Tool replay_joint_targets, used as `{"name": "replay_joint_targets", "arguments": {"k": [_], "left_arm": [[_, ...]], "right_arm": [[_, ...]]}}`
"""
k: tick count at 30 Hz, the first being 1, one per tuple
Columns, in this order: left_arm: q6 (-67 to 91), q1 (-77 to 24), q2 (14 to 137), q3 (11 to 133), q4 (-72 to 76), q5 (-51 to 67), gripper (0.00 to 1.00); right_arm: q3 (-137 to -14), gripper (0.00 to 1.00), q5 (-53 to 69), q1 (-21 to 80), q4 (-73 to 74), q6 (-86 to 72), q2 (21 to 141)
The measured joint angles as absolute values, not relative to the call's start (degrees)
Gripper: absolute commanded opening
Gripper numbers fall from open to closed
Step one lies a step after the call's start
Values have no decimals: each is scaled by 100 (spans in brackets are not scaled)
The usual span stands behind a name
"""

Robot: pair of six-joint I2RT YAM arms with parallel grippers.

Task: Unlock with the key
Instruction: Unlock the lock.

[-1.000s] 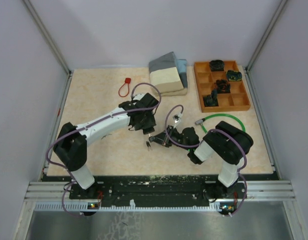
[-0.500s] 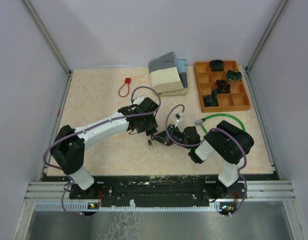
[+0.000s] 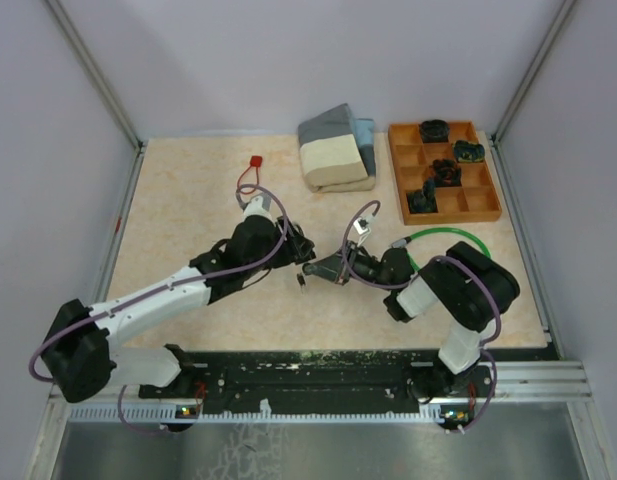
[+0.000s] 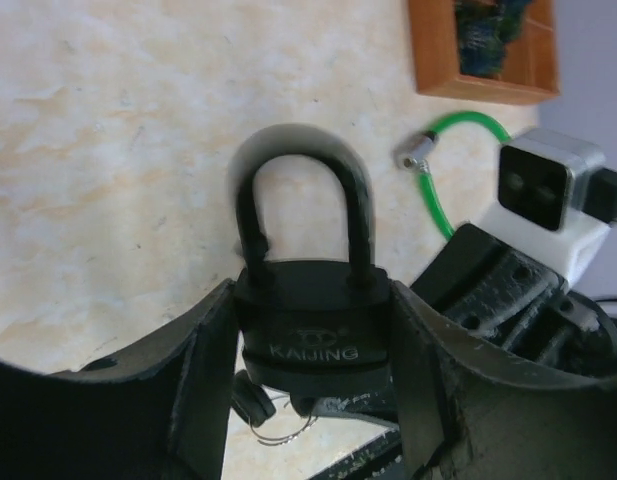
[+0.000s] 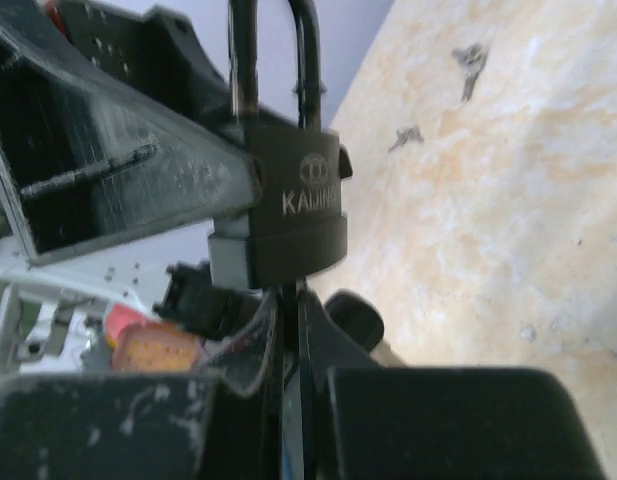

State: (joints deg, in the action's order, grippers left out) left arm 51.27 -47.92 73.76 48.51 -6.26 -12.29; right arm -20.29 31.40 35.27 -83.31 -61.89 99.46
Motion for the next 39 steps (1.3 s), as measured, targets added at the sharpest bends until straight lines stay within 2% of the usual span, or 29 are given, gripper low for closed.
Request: {"name": "replay_joint_targets", "arguments": {"k": [11,13,19,27,32,39], "left_arm": [[4209,-4772,6716,3601,1809,-279,0],[4128,-4770,6713,3531,1973,-224,0],[3760,-4770,6453,3575,1918,-110,0],[3120,-4687,6265,3979,1308,156,0],[3048,-4313,6230,3972,888,445,0],[2969,-3826,6187,3870,642,1177,0]], "right_arm": [[-2040,0,3774,3420,-8501,-6681,9671],[-2040,6,3837,3411,-8501,-6687,9671],[-2040,28,3887,3391,-8324,-6425,9341],[-2040,43,3903,3201,-7629,-5605,8665],[-2093,50,3946,3083,-7061,-5033,8265],[-2189,49,4200,2860,-6748,-4556,7918]]}}
